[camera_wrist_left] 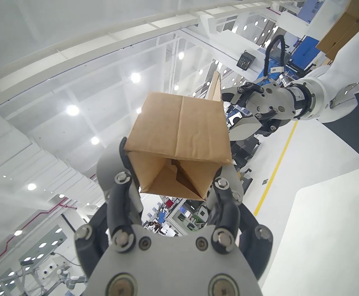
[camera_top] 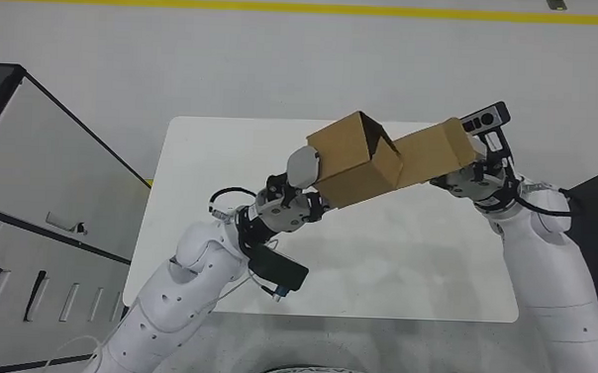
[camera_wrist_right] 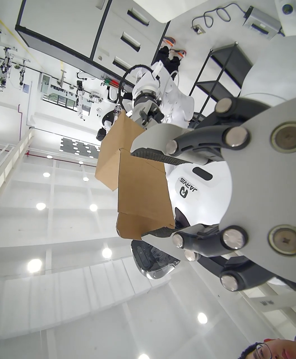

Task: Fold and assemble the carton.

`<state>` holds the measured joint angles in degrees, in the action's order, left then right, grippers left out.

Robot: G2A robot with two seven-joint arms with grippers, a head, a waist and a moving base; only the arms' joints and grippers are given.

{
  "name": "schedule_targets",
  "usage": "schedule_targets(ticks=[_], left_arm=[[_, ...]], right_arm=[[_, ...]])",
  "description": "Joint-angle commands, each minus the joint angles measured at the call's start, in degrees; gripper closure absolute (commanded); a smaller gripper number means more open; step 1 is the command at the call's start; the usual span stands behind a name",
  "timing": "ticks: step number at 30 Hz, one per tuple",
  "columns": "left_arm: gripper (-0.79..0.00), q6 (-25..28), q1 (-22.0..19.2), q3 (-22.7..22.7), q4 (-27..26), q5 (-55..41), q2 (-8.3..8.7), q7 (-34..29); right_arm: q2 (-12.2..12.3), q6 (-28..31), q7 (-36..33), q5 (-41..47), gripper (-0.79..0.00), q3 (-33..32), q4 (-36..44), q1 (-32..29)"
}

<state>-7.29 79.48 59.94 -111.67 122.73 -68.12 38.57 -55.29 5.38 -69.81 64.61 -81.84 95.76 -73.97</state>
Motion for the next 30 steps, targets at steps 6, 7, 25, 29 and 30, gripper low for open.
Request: schedule_targets(ticks=[6,7,25,29,30], left_arm=[[0.000,-0.09,0.10,0.13,-0.03,1.20,-0.03,-0.02],[0.000,-0.11,0.10,0.11,-0.03,1.25,-0.05,-0.03],[0.000,-4.19,1.28,1.00,-0.01,-12.92,-1.11,-0.30],[0.000,-4.35,1.13,1.14,0.29,-13.65,-1.30,0.31],[0.000,-4.08,1.07,1.15,0.34,-13.12,-1.29,0.51]], right_arm=[[-0.28,-0.55,-0.47,0.20,-0.588,-0.49,-0.44,0.55],[-0.32,-0.64,-0.53,0.18,-0.588,-0.55,-0.50,0.61],[-1.21,0.23,-2.09,2.73,-0.557,-1.67,-1.17,-0.31],[-1.43,0.84,-2.00,2.86,-0.551,-1.80,-0.96,-1.39],[-1.48,0.84,-1.88,2.89,-0.548,-1.86,-0.90,-1.61]])
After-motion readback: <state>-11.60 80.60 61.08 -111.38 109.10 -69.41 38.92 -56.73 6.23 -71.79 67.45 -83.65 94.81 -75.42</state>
